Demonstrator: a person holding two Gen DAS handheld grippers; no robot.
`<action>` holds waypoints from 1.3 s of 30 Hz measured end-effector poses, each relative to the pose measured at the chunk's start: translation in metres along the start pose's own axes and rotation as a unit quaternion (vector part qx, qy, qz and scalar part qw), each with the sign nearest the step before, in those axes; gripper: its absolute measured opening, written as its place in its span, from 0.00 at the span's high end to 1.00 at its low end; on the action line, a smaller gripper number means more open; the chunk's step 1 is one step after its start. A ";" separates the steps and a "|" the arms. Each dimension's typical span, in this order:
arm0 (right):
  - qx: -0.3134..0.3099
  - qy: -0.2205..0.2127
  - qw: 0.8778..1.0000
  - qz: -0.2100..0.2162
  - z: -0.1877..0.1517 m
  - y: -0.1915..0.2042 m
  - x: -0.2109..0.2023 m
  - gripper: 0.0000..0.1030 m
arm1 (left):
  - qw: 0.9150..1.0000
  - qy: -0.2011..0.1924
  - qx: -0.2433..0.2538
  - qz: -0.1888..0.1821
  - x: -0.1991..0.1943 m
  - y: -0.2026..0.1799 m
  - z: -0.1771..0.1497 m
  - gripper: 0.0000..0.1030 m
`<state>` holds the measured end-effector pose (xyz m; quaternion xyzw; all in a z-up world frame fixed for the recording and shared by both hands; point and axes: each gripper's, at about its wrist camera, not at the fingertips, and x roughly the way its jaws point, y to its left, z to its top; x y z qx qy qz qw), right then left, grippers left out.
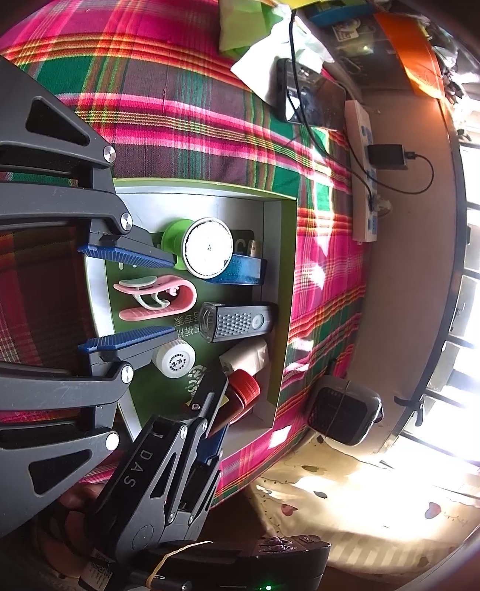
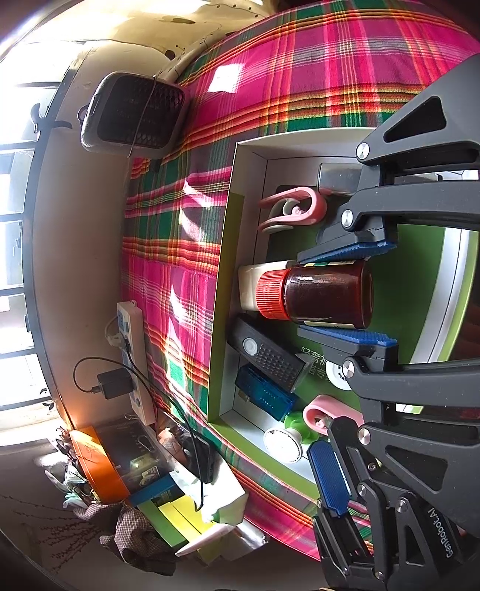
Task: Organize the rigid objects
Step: 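Lower the brown jar into the box and open the right tool, then withdraw both open tools from the box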
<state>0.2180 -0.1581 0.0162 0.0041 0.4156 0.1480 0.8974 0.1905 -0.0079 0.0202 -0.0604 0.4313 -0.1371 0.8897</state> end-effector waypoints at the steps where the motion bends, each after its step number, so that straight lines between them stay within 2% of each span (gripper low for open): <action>1: 0.000 0.000 1.000 0.001 0.000 0.000 0.000 0.68 | 1.000 0.000 0.000 0.000 0.000 0.000 0.000 0.69; 11: 0.003 -0.003 1.000 0.001 -0.002 0.000 -0.003 0.62 | 1.000 0.000 0.000 0.000 0.000 0.000 0.000 0.69; 27: 0.008 -0.012 1.000 0.001 -0.004 -0.001 -0.009 0.58 | 1.000 0.000 0.009 0.007 -0.001 -0.005 -0.001 0.68; 39: 0.011 -0.019 1.000 -0.009 -0.011 0.000 -0.026 0.57 | 0.999 -0.012 0.021 0.021 -0.016 -0.014 -0.006 0.65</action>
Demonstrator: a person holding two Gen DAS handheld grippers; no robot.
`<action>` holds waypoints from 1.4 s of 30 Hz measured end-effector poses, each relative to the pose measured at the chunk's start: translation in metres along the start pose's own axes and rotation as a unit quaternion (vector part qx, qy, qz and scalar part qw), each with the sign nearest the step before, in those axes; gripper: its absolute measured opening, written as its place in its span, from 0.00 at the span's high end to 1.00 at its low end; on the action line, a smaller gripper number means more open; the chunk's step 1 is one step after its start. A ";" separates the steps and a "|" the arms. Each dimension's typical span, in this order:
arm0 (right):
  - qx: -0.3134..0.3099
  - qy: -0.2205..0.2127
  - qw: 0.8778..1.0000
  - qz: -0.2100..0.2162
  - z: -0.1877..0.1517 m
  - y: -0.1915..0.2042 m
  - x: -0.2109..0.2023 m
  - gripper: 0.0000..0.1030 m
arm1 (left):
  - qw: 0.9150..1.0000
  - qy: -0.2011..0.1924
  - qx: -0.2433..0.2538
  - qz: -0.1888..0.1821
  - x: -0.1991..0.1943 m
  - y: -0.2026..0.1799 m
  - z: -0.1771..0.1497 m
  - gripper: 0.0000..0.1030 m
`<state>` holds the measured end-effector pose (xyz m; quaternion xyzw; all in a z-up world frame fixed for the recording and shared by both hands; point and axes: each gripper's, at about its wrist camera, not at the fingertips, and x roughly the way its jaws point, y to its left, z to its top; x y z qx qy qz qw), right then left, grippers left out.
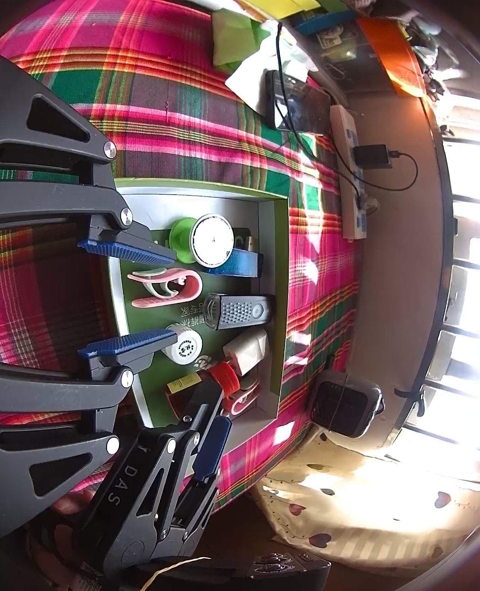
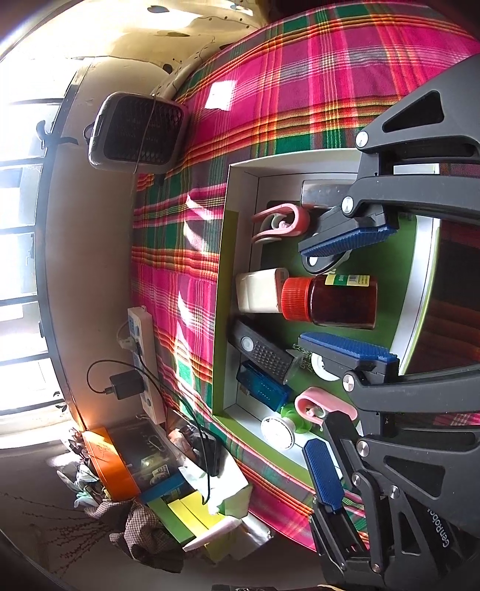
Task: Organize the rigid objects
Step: 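Withdraw both open tools from the box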
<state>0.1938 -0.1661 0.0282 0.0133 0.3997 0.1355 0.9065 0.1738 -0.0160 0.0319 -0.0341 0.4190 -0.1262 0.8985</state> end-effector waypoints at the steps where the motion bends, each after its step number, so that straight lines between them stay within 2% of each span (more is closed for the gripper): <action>1: 0.000 -0.001 1.000 0.000 -0.001 0.000 -0.002 0.57 | 1.000 -0.002 0.002 0.004 -0.002 -0.001 -0.001 0.65; 10: -0.005 -0.008 1.000 -0.006 -0.012 0.005 -0.028 0.57 | 1.000 -0.010 0.008 0.026 -0.024 -0.006 -0.010 0.63; 18: -0.007 -0.003 1.000 -0.016 -0.031 0.008 -0.045 0.57 | 0.999 0.001 0.000 0.041 -0.035 -0.007 -0.031 0.63; 32: -0.003 0.027 0.999 -0.041 -0.067 0.005 -0.047 0.57 | 0.997 0.033 0.000 0.076 -0.027 -0.011 -0.068 0.63; 34: 0.001 0.031 0.999 -0.044 -0.071 0.004 -0.047 0.57 | 0.997 0.039 -0.002 0.070 -0.025 -0.011 -0.071 0.63; 42: 0.014 0.053 0.996 -0.064 -0.087 -0.002 -0.047 0.57 | 0.996 0.028 0.002 0.086 -0.028 -0.015 -0.078 0.63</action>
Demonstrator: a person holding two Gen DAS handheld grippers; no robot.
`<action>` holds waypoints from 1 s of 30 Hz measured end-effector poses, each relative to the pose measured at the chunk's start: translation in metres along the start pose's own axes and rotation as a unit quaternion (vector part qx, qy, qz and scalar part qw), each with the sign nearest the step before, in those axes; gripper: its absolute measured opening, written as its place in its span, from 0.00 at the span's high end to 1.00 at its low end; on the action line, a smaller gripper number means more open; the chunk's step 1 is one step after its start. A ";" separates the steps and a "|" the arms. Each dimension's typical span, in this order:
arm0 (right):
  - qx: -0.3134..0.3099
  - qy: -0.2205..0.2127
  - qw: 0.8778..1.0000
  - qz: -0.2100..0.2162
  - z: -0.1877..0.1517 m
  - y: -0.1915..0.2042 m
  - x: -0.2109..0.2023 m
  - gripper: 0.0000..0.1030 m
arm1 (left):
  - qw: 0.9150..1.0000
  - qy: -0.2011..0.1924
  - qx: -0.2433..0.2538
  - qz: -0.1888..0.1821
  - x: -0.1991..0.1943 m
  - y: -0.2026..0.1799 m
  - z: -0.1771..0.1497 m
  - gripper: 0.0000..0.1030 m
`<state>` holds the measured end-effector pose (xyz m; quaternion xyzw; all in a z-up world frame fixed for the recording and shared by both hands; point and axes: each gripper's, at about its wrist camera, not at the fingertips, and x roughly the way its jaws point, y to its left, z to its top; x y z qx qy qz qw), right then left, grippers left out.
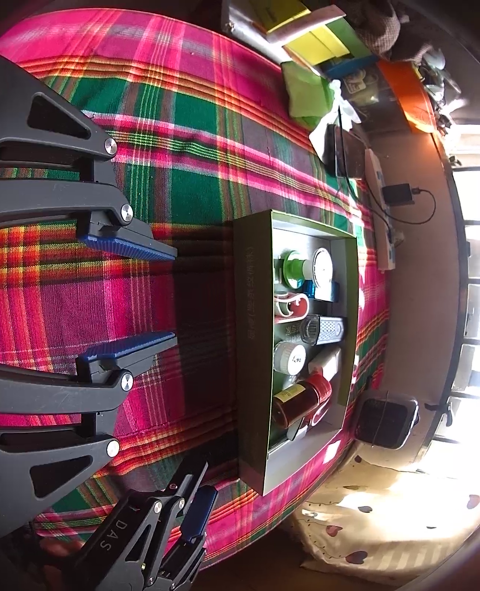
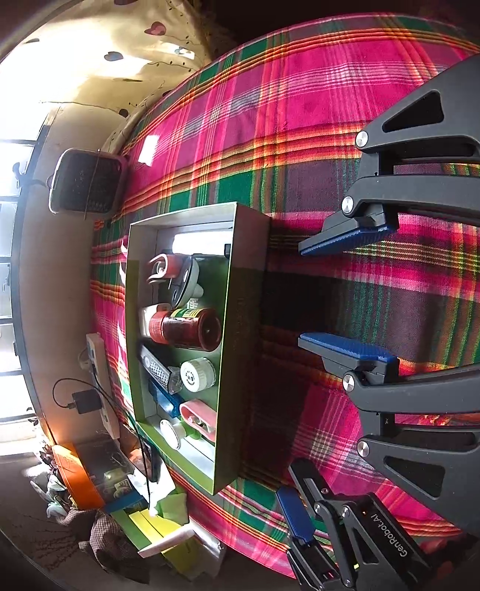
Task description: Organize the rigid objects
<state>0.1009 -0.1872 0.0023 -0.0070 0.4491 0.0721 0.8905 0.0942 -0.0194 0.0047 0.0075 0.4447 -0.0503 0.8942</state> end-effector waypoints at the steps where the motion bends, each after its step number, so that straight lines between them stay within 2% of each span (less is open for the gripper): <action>1: 0.002 0.000 1.000 -0.001 -0.002 -0.001 0.000 0.57 | 1.000 -0.002 0.000 0.005 0.000 -0.002 -0.001 0.62; 5: 0.003 0.001 1.000 -0.010 -0.007 -0.002 -0.002 0.57 | 1.000 -0.008 0.010 0.026 0.001 -0.009 -0.003 0.59; 8: 0.000 0.000 1.000 -0.019 -0.010 -0.002 -0.004 0.57 | 1.000 -0.010 0.000 0.025 0.001 -0.010 -0.004 0.54; 12: 0.006 -0.003 0.999 -0.033 -0.013 -0.005 -0.005 0.44 | 0.999 -0.014 0.000 0.036 0.001 -0.014 -0.005 0.53; 14: 0.011 -0.005 0.999 -0.030 -0.014 -0.008 -0.005 0.42 | 0.999 -0.014 -0.003 0.037 0.001 -0.014 -0.005 0.52; 30: 0.011 -0.006 0.999 -0.030 -0.014 -0.007 -0.004 0.39 | 0.999 -0.014 -0.003 0.038 0.001 -0.014 -0.006 0.51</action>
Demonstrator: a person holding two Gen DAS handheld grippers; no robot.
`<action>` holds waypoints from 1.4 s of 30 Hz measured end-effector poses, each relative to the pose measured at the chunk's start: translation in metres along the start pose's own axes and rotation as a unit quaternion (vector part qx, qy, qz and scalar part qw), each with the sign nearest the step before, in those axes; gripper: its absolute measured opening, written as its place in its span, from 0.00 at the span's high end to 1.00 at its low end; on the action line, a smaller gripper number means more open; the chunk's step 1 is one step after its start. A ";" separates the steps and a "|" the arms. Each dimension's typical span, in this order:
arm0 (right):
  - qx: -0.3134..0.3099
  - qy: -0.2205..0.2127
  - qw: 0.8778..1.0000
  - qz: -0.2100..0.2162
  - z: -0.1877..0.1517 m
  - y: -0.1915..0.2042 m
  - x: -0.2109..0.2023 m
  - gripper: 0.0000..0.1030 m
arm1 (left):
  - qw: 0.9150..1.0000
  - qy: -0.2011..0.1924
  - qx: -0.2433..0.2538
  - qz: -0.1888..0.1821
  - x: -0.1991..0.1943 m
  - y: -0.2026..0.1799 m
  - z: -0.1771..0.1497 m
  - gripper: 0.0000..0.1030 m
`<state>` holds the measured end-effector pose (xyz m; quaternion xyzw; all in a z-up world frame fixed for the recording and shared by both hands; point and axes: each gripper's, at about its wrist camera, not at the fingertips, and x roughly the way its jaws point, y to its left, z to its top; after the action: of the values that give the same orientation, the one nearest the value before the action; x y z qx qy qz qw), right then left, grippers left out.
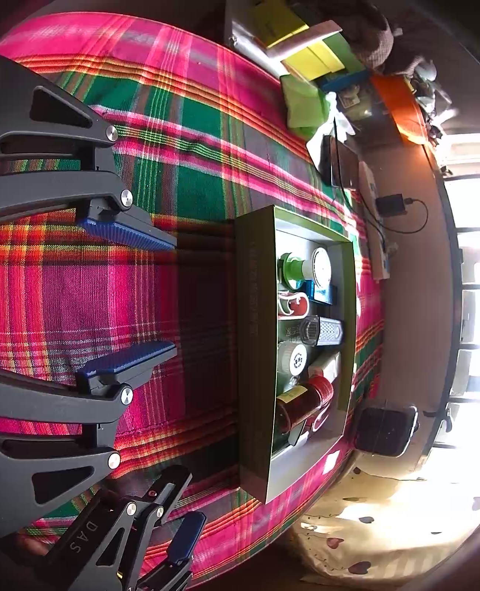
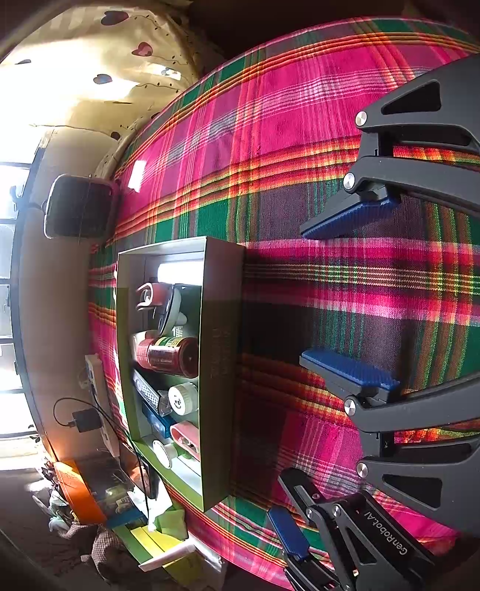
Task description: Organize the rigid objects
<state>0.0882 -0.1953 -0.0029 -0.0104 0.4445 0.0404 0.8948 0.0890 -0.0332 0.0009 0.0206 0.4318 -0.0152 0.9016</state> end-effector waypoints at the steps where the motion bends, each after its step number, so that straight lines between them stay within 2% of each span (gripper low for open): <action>1: 0.000 0.000 1.000 0.001 0.000 0.000 0.000 0.38 | 1.000 0.000 0.000 0.000 0.000 0.000 0.000 0.51; 42: 0.000 0.000 1.000 0.001 0.000 0.000 0.000 0.36 | 1.000 0.000 0.000 0.000 0.000 0.000 0.000 0.51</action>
<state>0.0885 -0.1954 -0.0031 -0.0102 0.4446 0.0413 0.8947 0.0892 -0.0332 0.0008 0.0203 0.4317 -0.0153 0.9017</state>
